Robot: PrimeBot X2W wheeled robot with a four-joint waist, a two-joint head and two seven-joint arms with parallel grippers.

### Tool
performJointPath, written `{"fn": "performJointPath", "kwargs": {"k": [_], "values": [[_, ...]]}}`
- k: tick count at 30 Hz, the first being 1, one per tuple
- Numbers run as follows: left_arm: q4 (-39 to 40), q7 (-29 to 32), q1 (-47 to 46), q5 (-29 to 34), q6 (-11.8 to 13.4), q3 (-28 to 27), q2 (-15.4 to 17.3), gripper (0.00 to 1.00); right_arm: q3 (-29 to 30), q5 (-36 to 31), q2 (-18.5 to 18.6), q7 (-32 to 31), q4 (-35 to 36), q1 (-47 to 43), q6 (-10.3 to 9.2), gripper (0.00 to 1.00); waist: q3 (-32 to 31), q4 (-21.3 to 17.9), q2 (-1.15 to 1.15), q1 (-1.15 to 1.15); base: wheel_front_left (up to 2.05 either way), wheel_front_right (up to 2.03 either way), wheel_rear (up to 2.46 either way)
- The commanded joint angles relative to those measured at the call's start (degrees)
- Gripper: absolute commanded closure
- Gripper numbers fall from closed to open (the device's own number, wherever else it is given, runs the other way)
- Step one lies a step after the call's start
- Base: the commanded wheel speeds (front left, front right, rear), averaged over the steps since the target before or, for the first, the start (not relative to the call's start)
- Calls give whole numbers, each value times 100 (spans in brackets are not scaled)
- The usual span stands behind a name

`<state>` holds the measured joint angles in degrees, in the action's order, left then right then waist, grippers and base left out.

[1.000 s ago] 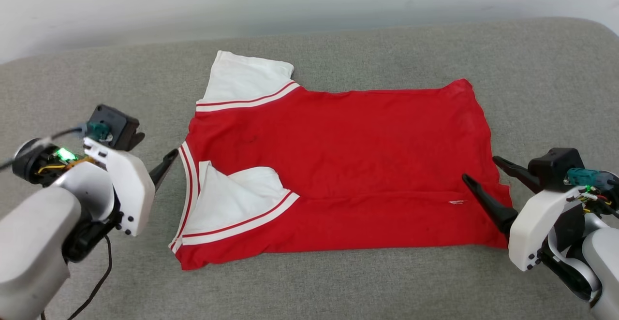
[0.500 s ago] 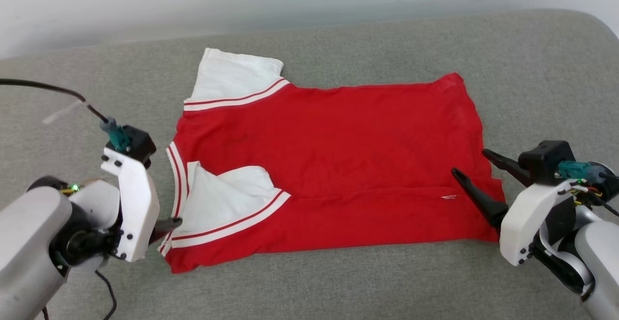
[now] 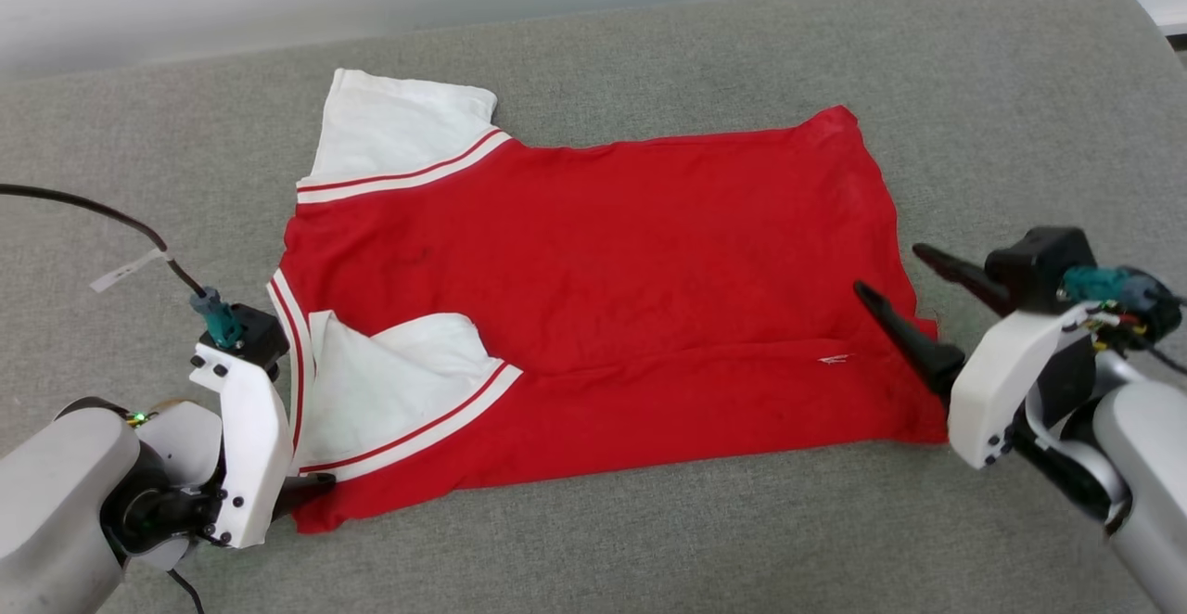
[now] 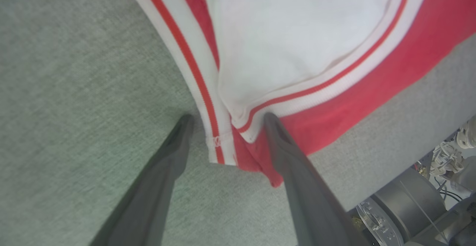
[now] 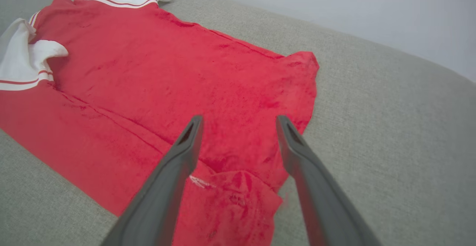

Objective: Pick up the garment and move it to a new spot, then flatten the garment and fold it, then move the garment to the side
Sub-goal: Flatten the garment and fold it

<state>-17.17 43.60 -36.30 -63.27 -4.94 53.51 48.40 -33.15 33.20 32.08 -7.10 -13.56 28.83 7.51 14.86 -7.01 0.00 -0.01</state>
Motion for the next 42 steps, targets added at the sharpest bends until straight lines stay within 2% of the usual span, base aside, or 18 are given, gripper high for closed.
{"fn": "performJointPath", "kwargs": {"k": [1,4,7,14,19,22,28,35,36,37,42], "values": [[-183,-3,305,20,-4,214,-198,100,-14,15,54,-15,10,172,-4,0,-23,0,0,1,0,0,0],[-116,-48,172,52,-85,193,-136,100,-34,25,220,-140,30,405,-4,0,-118,27,0,1,0,0,0],[2,-126,26,28,-123,72,5,100,-248,139,459,-564,88,673,-4,0,-219,55,0,1,0,0,0],[471,-247,-105,62,-177,-4,226,100,-1386,1076,1209,-2496,321,1335,-4,0,-308,113,0,1,0,0,0],[750,-278,-154,188,-166,49,204,100,-1865,1837,1412,-3519,147,1494,-4,0,-214,209,0,1,0,0,0],[862,-286,-202,264,-143,70,151,100,-1970,2013,1297,-3645,-146,1500,-4,0,-117,283,0,1,0,0,0],[961,-303,-295,381,-134,110,61,100,-1969,2222,758,-3235,-925,1201,-4,0,69,416,0,1,0,0,0],[891,-388,-222,409,-145,147,40,100,-2424,2305,364,-2973,-1489,770,-3,0,96,451,0,1,0,0,0],[876,-411,-178,385,-136,140,54,100,-2414,2306,362,-2864,-1476,826,-2,57,75,430,0,1,0,0,0],[861,-436,-138,364,-132,133,71,100,-2394,2324,386,-2761,-1459,896,-2,100,46,412,0,1,0,0,0],[866,-556,35,260,-115,72,232,100,-2300,2436,712,-2407,-1235,1232,-3,100,-190,293,0,1,0,0,0]]}}
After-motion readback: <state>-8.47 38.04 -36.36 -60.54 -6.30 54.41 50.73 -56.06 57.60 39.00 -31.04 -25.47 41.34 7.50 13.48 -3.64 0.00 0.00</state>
